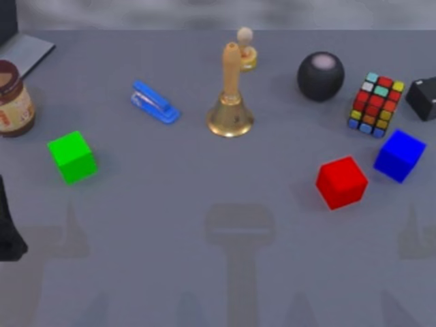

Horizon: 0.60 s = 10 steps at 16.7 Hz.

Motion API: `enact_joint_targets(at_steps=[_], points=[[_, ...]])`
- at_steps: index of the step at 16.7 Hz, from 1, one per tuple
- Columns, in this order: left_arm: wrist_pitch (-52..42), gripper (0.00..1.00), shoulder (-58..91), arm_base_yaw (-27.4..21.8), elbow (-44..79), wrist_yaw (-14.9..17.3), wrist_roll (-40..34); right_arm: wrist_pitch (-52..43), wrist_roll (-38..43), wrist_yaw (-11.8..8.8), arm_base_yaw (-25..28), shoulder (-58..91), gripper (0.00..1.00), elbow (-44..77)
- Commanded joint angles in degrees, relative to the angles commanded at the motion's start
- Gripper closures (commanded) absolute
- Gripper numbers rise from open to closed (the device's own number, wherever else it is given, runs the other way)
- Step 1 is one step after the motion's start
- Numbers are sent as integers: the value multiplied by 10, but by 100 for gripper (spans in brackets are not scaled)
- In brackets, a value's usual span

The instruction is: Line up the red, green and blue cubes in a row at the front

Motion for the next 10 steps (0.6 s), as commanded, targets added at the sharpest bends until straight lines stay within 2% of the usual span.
enact_joint_targets(at_steps=[5, 10], points=[[0, 0, 0, 0, 0, 0, 0, -22, 2, 1, 6, 35, 0, 35], [0, 0, 0, 0, 0, 0, 0, -128, 6, 3, 40, 213, 0, 192]])
